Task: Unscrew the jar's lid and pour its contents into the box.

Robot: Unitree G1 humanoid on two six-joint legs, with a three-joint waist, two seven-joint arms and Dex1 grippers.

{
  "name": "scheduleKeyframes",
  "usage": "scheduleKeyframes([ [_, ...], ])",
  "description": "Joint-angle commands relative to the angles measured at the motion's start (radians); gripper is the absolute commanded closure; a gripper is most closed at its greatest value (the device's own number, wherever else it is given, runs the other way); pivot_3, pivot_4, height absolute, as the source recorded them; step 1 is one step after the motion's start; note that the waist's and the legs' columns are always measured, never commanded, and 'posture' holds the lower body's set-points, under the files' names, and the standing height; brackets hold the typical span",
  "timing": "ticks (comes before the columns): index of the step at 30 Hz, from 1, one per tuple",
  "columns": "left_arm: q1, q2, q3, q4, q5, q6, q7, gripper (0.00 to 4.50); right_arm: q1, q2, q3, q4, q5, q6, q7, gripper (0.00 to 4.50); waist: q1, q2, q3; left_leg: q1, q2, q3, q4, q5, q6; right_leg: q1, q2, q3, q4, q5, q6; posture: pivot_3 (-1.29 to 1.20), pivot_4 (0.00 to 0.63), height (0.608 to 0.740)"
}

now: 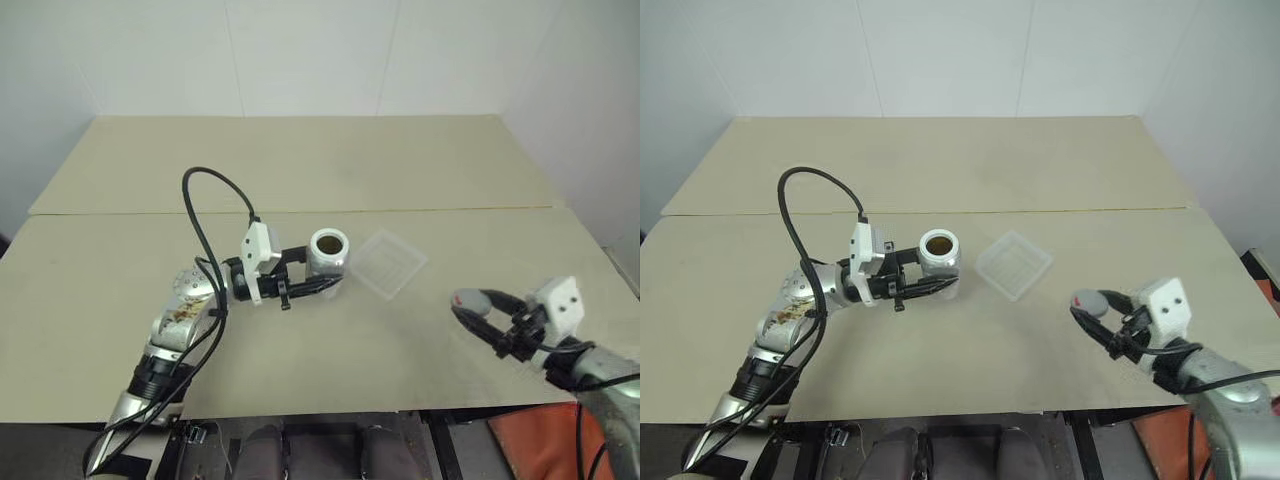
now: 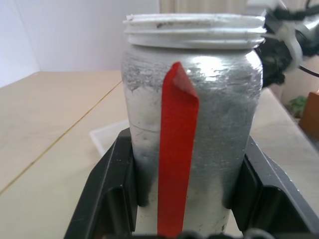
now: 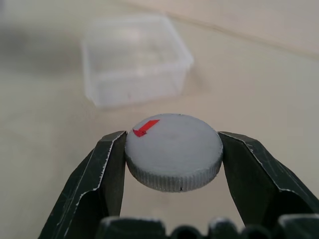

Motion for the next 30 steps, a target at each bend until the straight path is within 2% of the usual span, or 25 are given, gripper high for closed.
scheduleKeyframes([
  [1, -0.036, 0.004, -0.009, 0.030, 0.065, -0.066, 0.017, 2.50, -0.027, 0.026, 0.048, 0.054, -0.086, -0.045, -0.074, 1.68, 0.002, 0.000, 0.000, 0.000, 0.000, 0.000, 0.000, 0.000, 0.000, 0.000, 0.000, 0.000, 0.000, 0.000, 0.000, 0.00, 0.150, 0.740],
  [5, -0.025, -0.001, -0.001, 0.024, 0.069, -0.066, 0.025, 2.50, -0.042, 0.041, 0.053, 0.091, -0.087, -0.024, -0.080, 1.68, 0.004, 0.000, 0.000, -0.001, 0.000, 0.000, 0.000, 0.000, 0.000, -0.001, 0.000, 0.000, 0.000, 0.000, 0.000, 0.00, 0.150, 0.740],
  [10, -0.002, -0.002, 0.003, 0.013, 0.085, -0.064, 0.063, 2.50, -0.040, 0.017, 0.073, 0.111, -0.106, -0.028, -0.049, 0.14, 0.006, 0.000, 0.000, -0.001, 0.000, 0.000, 0.000, 0.000, 0.000, 0.000, 0.000, 0.000, 0.000, 0.000, 0.000, 0.00, 0.150, 0.740],
  [11, -0.003, -0.005, 0.005, 0.014, 0.084, -0.064, 0.071, 2.50, -0.037, 0.010, 0.079, 0.105, -0.119, -0.038, -0.046, 0.03, 0.006, 0.000, 0.000, -0.001, 0.000, 0.000, 0.000, 0.000, 0.000, 0.000, 0.000, 0.000, 0.000, 0.000, 0.000, 0.00, 0.150, 0.740],
  [18, -0.075, -0.016, 0.001, 0.099, 0.133, -0.123, 0.108, 2.50, -0.011, -0.048, 0.035, 0.030, -0.103, -0.068, 0.013, 0.03, 0.009, 0.000, 0.000, -0.001, 0.000, 0.000, 0.000, 0.000, 0.000, 0.000, 0.000, 0.000, 0.000, 0.000, 0.000, 0.00, 0.150, 0.740],
  [24, -0.257, -0.027, -0.063, 0.355, 0.281, -0.331, 0.091, 2.50, -0.009, -0.111, -0.045, -0.091, 0.013, -0.004, 0.084, 0.03, 0.010, 0.000, 0.000, -0.002, -0.001, 0.000, 0.000, 0.000, 0.000, 0.000, 0.000, -0.001, -0.001, 0.000, 0.001, 0.00, 0.150, 0.740],
  [30, -0.514, -0.065, -0.170, 0.736, 0.469, -0.624, 0.095, 2.50, -0.011, -0.143, -0.078, -0.224, 0.092, 0.073, 0.077, 0.03, 0.015, -0.001, 0.000, -0.005, -0.002, 0.002, 0.001, 0.000, 0.000, -0.001, -0.001, -0.003, -0.003, 0.000, 0.001, 0.00, 0.150, 0.740],
])
